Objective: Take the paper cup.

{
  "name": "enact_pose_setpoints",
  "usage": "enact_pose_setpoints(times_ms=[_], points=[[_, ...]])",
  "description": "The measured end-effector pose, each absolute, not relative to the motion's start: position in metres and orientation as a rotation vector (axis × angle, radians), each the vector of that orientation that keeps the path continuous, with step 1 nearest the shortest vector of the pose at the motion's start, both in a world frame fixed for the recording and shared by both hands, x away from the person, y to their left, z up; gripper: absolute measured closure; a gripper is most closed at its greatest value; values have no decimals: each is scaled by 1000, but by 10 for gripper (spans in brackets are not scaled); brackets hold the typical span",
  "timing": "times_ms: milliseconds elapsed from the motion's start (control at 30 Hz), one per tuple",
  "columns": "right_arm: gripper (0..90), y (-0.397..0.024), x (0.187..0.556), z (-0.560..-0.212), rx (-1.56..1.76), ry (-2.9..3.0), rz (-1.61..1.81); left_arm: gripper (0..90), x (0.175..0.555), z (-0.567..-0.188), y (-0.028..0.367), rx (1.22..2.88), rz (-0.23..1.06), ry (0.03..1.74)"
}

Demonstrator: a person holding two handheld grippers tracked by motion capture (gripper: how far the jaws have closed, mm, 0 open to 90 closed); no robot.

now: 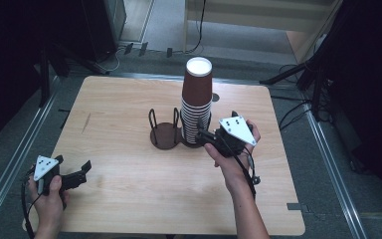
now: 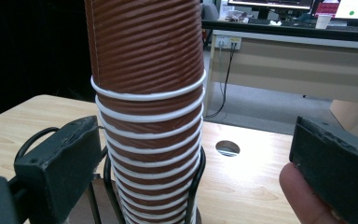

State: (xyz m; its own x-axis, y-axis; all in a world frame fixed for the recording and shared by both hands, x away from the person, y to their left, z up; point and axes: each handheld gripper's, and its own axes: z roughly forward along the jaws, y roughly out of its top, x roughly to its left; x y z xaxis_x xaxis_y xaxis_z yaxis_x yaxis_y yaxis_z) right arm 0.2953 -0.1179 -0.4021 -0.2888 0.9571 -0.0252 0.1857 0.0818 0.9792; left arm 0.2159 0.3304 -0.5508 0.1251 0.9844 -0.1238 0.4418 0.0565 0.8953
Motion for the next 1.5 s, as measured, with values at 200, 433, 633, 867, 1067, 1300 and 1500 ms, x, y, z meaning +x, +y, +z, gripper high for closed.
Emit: enact_pose_setpoints(times_ms=[200,433,633,867,1067,1300,1500], points=[[19,-112,300,-401,1159,1606,1283,0,216,-551,330,1531,781,1449],[19,-107,306,-395,1158,1608,1300,0,216,-551,330,1526,773,1453],[19,-101,312,-386,1147,1612,1320,0,216,-551,331,1520,768,1452],[20,-93,321,-382,1145,1620,1328,0,216,-551,331,1519,766,1451],[21,-85,327,-379,1139,1618,1325,0,216,-551,331,1520,766,1450],[33,-81,337,-375,1162,1611,1345,0,216,-551,331,1528,765,1450],[52,-76,345,-375,1175,1611,1330,0,216,-551,331,1529,764,1451]])
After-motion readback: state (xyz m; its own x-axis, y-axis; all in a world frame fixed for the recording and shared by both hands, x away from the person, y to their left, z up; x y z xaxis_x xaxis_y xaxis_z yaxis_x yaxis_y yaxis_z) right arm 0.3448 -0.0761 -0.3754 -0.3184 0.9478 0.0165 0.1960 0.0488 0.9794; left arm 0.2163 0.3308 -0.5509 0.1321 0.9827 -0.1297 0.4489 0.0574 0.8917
